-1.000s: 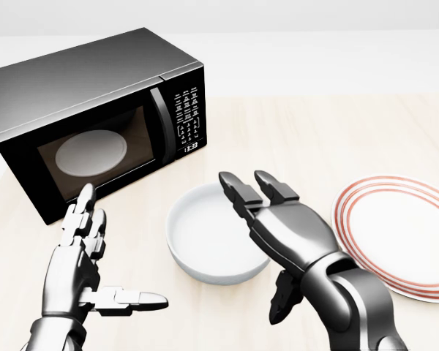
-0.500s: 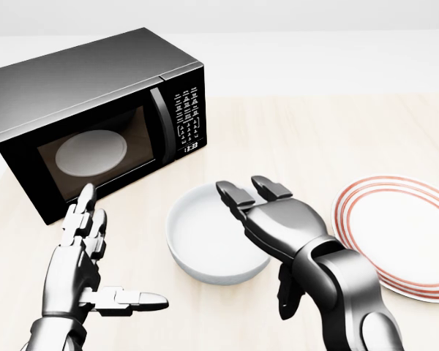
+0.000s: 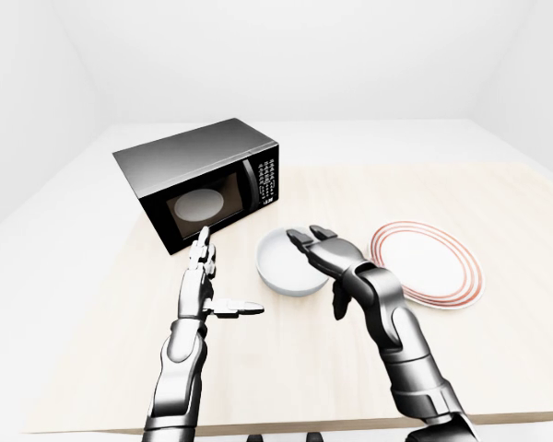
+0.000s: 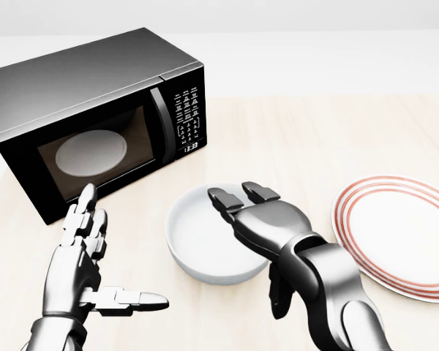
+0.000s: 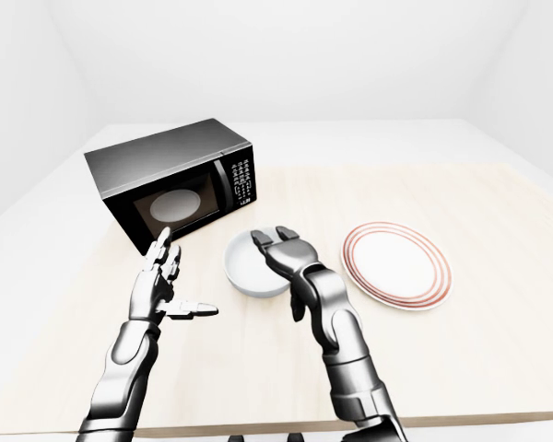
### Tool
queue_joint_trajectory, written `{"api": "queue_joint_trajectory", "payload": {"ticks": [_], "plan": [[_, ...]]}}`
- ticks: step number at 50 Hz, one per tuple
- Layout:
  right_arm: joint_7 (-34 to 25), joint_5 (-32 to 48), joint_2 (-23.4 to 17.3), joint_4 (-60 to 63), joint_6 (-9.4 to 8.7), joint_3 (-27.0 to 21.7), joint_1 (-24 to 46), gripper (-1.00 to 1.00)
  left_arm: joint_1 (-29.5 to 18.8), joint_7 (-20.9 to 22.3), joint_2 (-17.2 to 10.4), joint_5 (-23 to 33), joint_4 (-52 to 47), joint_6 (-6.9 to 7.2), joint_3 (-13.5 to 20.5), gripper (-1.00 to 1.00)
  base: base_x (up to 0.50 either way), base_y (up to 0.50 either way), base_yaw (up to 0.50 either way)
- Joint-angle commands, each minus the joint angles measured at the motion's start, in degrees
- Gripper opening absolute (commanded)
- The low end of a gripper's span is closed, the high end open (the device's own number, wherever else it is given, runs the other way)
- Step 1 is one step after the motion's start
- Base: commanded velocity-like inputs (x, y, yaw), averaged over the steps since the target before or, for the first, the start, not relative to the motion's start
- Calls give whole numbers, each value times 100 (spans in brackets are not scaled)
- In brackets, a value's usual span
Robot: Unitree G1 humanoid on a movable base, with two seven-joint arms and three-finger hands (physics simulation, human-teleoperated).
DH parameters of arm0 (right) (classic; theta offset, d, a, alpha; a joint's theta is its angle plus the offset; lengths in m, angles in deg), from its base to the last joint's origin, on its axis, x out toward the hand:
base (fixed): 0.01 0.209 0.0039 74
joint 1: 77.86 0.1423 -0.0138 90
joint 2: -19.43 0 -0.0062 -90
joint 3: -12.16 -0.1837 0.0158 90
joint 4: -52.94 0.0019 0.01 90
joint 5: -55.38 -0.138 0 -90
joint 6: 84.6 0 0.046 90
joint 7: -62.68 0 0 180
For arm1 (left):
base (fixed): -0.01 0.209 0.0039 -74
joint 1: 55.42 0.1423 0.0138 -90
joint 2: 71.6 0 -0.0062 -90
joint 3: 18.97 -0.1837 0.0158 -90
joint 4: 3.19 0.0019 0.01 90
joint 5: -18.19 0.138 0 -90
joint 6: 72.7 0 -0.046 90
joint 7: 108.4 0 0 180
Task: Pick up the white bowl and put it on the plate.
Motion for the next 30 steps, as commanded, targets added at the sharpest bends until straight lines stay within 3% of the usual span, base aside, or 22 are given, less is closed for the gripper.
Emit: {"api": "queue_joint_trajectory", "payload": {"ticks": [1,30], "plan": [[0,77,73,-345,0,81,89,100,-12,-2,1,-2,24,-7,0,100,0,0,0],[213,242,112,-1046,0,203,-1,100,5,10,-1,-13,-34,32,-2,100,0,0,0]]}}
